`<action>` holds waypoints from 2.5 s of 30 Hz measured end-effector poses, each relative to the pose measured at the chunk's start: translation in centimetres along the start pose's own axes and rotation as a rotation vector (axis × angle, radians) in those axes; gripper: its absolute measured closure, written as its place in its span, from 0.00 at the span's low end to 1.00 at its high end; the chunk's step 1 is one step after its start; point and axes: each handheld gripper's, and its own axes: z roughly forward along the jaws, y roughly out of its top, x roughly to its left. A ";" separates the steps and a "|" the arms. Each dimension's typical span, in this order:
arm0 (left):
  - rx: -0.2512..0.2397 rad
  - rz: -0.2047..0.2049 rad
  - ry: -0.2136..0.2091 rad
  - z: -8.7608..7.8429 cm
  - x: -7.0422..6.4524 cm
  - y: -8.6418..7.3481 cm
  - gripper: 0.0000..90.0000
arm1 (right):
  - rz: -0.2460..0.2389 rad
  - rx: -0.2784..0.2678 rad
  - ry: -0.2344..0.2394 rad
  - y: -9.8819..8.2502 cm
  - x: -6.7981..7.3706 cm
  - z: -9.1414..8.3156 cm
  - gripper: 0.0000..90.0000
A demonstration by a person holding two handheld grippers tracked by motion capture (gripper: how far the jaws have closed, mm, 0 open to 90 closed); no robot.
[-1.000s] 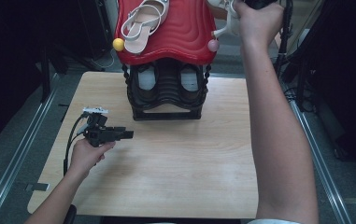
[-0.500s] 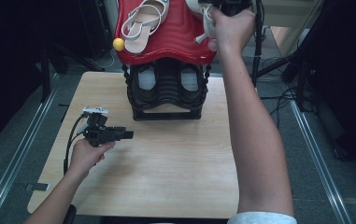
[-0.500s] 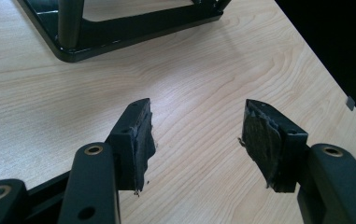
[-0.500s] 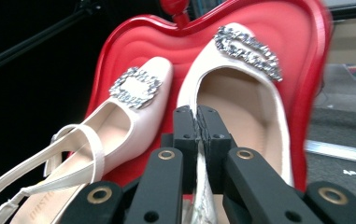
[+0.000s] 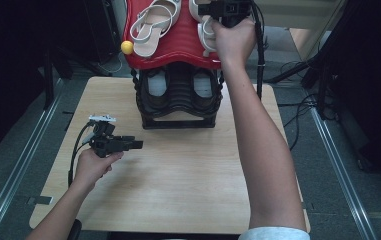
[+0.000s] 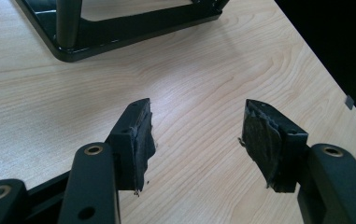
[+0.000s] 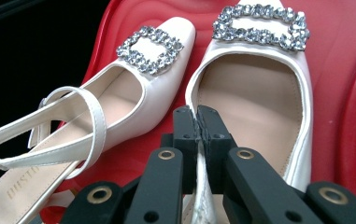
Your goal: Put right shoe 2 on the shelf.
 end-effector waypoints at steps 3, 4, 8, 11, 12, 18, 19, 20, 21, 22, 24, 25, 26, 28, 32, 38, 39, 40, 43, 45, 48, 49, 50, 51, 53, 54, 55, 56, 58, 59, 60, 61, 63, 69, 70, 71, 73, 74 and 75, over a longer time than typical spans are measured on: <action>0.000 -0.001 -0.002 0.0 0.0 0.0 0.48 | 0.014 0.000 0.009 -0.3 0.0 0.2 0.98; -0.001 0.000 0.000 0.0 0.0 0.0 0.48 | 0.019 -0.002 0.012 -0.4 0.0 0.3 0.98; 0.002 0.000 -0.002 0.0 0.0 0.0 0.48 | 0.031 -0.003 0.013 -0.5 0.0 0.5 0.98; 0.003 -0.003 0.001 0.1 0.0 0.0 0.48 | 0.027 0.002 0.007 -0.6 0.2 0.6 0.96; 0.001 -0.004 -0.002 0.1 0.0 0.0 0.48 | 0.030 0.003 0.010 -0.6 0.3 0.6 0.97; 0.009 0.004 -0.001 0.2 0.0 0.0 0.47 | 0.020 -0.002 0.016 -0.7 0.4 0.7 0.95; 0.008 0.000 -0.002 0.1 0.0 0.0 0.47 | 0.021 -0.008 0.023 -0.7 0.4 0.7 0.94; 0.006 -0.002 -0.003 0.1 0.0 0.0 0.47 | 0.028 -0.012 0.026 -0.7 0.4 0.7 0.93; 0.005 -0.002 -0.002 0.1 0.0 0.0 0.47 | 0.026 -0.018 0.027 -0.7 0.4 0.6 0.93; 0.005 -0.003 -0.002 0.1 0.0 0.0 0.47 | 0.023 -0.018 0.027 -0.6 0.5 0.6 0.93; 0.005 -0.004 -0.001 0.1 0.0 0.0 0.47 | 0.020 -0.014 0.030 -0.5 0.5 0.5 0.93; 0.005 -0.005 -0.002 0.1 0.0 0.0 0.47 | 0.018 -0.012 0.028 -0.5 0.6 0.5 0.93; 0.005 -0.004 -0.002 0.1 0.0 0.0 0.47 | 0.017 -0.018 0.027 -0.5 0.6 0.4 0.93; 0.004 -0.002 -0.001 0.1 0.0 0.0 0.47 | 0.025 -0.021 0.034 -0.4 0.5 0.3 0.91; 0.005 -0.006 -0.002 0.2 0.1 0.0 0.48 | 0.032 -0.031 0.039 -0.2 0.3 -0.1 0.89; 0.003 -0.003 -0.002 0.3 0.1 0.1 0.47 | 0.065 -0.043 0.048 0.0 -0.6 -1.1 0.82; 0.004 -0.005 -0.005 0.3 0.1 0.1 0.48 | 0.069 -0.042 0.052 0.0 -0.8 -1.2 0.80; 0.005 -0.008 -0.003 0.3 0.1 0.1 0.47 | 0.075 -0.034 0.051 0.0 -1.0 -1.3 0.77; 0.008 -0.004 0.004 0.2 0.2 0.1 0.48 | 0.089 -0.051 0.065 -0.1 -1.6 -1.7 0.69; 0.006 -0.007 0.003 0.2 0.3 0.1 0.48 | 0.113 -0.062 0.090 -0.3 -2.1 -2.0 0.67; 0.005 -0.007 0.005 0.1 0.3 0.1 0.48 | 0.104 -0.061 0.071 -0.3 -2.4 -2.6 0.65; 0.005 -0.005 0.006 0.1 0.4 0.1 0.47 | 0.105 -0.061 0.065 -0.3 -2.6 -2.7 0.64; 0.007 -0.006 0.009 0.1 0.3 0.0 0.48 | 0.104 -0.063 0.060 -0.4 -2.8 -2.9 0.64; 0.010 -0.007 0.007 0.1 0.4 0.0 0.48 | 0.103 -0.063 0.056 -0.4 -3.1 -3.2 0.64; 0.009 -0.006 0.009 0.1 0.3 0.0 0.48 | 0.106 -0.066 0.049 -0.5 -3.5 -3.6 0.64; 0.011 -0.005 0.009 0.1 0.3 0.0 0.48 | 0.107 -0.067 0.043 -0.6 -3.8 -3.8 0.64; 0.011 -0.005 0.008 0.1 0.3 0.0 0.47 | 0.105 -0.068 0.037 -0.8 -4.1 -4.0 0.64; 0.010 -0.004 0.011 0.2 0.3 0.0 0.47 | 0.105 -0.069 0.031 -0.9 -4.3 -4.2 0.64; 0.011 -0.005 0.011 0.2 0.3 0.0 0.48 | 0.114 -0.076 0.033 -1.3 -4.9 -4.5 0.64; 0.010 -0.005 0.011 0.2 0.4 0.0 0.48 | 0.117 -0.082 0.037 -1.4 -5.1 -4.7 0.64; 0.010 -0.005 0.012 0.2 0.4 0.0 0.48 | 0.111 -0.081 0.034 -1.6 -5.4 -4.8 0.64; 0.010 -0.005 0.012 0.2 0.3 0.0 0.48 | 0.102 -0.078 0.022 -1.8 -5.6 -4.9 0.64; 0.006 -0.006 0.010 0.1 0.3 0.0 0.48 | 0.102 -0.074 0.014 -2.1 -6.2 -5.1 0.64; 0.006 -0.004 0.013 0.1 0.3 0.0 0.48 | 0.121 -0.073 -0.001 -3.4 -7.9 -5.9 0.64; 0.004 -0.006 0.015 0.1 0.3 0.0 0.48 | 0.122 -0.072 0.000 -3.7 -8.1 -5.9 0.64; 0.003 -0.007 0.013 0.0 0.3 0.0 0.47 | 0.124 -0.071 0.003 -3.9 -8.2 -6.0 0.63; 0.002 -0.007 0.013 0.0 0.3 0.0 0.47 | 0.120 -0.068 0.005 -4.4 -8.5 -6.3 0.63; 0.001 -0.007 0.013 0.0 0.3 0.0 0.47 | 0.119 -0.065 0.002 -4.7 -8.6 -6.4 0.63; 0.001 -0.008 0.012 -0.1 0.3 0.0 0.48 | 0.119 -0.063 0.000 -4.9 -8.8 -6.5 0.63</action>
